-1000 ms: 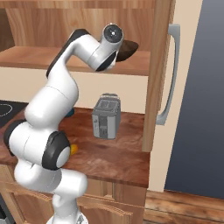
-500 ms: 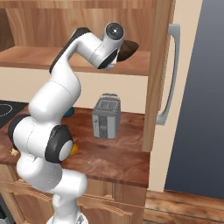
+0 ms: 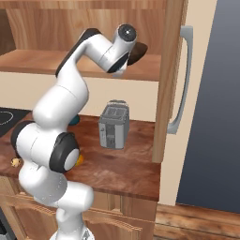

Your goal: Pick both bowls and place them on the counter. Then place the cookie dough ball in one bowl and place the mango in the other bowl.

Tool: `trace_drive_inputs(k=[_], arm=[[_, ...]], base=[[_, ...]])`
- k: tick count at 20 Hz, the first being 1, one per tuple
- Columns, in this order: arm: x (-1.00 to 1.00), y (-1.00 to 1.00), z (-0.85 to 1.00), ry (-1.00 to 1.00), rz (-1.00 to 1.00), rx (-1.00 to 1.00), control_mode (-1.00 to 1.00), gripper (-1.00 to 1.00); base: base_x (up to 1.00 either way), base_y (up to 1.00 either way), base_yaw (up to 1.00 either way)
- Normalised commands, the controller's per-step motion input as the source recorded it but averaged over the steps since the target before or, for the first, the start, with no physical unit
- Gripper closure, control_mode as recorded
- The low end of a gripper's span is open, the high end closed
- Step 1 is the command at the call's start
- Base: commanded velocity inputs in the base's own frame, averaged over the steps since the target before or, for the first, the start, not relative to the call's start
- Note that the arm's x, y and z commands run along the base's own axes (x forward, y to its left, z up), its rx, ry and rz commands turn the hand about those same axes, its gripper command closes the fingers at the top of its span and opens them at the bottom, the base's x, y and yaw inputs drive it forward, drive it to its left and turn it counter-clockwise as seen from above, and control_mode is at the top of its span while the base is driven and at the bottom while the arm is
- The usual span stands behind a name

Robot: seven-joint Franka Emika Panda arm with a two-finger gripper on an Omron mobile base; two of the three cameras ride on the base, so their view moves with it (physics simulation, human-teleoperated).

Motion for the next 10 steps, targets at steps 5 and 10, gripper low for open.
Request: trace_drive_inputs(k=[5,10], arm=[[-0.16,-0.06,-0.09,0.01,0.12,0.00,-1.00,1.00],[-0.64,-0.07,0.01,0.00,0.13,0.00,-1.00,1.00]], base=[[0.00,0.00,0.00],[0.00,0.00,0.00]])
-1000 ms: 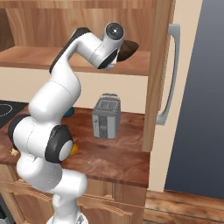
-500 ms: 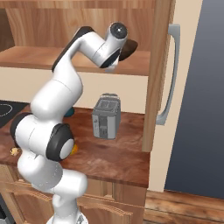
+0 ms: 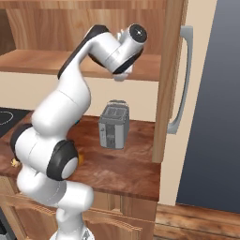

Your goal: Pick both bowls and place them on the counter. Then place the cookie dough ball in one bowl and place the mango in the other bowl.

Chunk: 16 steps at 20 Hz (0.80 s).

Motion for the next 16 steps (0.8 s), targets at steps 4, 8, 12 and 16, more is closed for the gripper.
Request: trace_drive_inputs(k=[4,8,12,16], arm=[[-0.86,0.00,0.08,0.00,0.03,0.00,-1.00,1.00],[-0.92,0.11,0.05,0.00,0.00,0.00,-1.00,1.00],[-0.81,0.22,0.00,0.01,0.00,0.00,-1.00,1.00],[-0.75,0.20,-0.02,0.03,0.00,0.00,-1.00,1.00]], base=[[0.00,0.00,0.00],[0.00,0.00,0.00],[0.00,0.00,0.00],[0.00,0.00,0.00]])
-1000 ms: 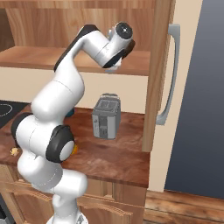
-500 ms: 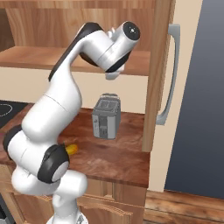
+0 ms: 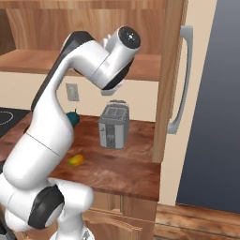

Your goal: Pick both bowls and place them on the counter. Then place the cookie dough ball in one bowl and place the mango in the other bowl.

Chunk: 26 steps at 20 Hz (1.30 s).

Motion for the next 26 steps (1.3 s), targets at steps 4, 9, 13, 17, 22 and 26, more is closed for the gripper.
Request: trace_drive_inputs(k=[4,9,13,17,22,26], arm=[[-0.87,0.08,-0.04,0.00,0.00,0.00,-1.00,1.00],[-0.81,0.01,-0.15,0.01,0.00,0.00,-1.00,1.00],[-0.70,0.00,-0.39,0.00,0.00,0.00,-1.00,1.00],[-0.30,0.09,-0.64,0.00,0.00,-0.01,-1.00,1.00],[-0.01,0.25,-0.63,0.12,0.00,0.00,-1.00,1.00],[0.15,0.21,-0.60,0.20,0.00,0.00,-1.00,1.00]], base=[[0.00,0.00,0.00],[0.00,0.00,0.00],[0.00,0.00,0.00],[0.00,0.00,0.00],[0.00,0.00,0.00],[0.00,0.00,0.00]])
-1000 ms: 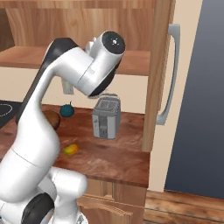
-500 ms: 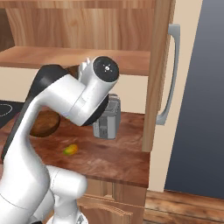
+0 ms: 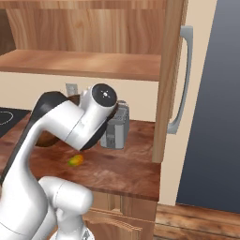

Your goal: Pick both bowls and place them on the counter. Then place the cookie dough ball in one bowl and place the mango in the other bowl.

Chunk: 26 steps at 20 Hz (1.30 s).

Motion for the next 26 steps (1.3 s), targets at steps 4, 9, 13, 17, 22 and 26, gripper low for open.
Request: trace_drive_inputs(k=[4,9,13,17,22,26], arm=[[0.21,-0.08,-0.47,0.21,0.00,0.00,-1.00,1.00],[0.04,-0.24,-0.37,0.21,0.00,0.00,-1.00,1.00],[-0.02,-0.14,-0.46,0.08,0.00,0.00,-1.00,1.00],[0.02,-0.15,-0.46,0.00,-0.02,0.00,-1.00,1.00],[0.19,-0.02,-0.41,-0.03,-0.13,0.00,-1.00,1.00],[0.29,-0.05,-0.42,0.00,-0.16,0.00,-1.00,1.00]], base=[[0.00,0.00,0.00],[0.00,0.00,0.00],[0.00,0.00,0.00],[0.00,0.00,0.00],[0.00,0.00,0.00],[0.00,0.00,0.00]])
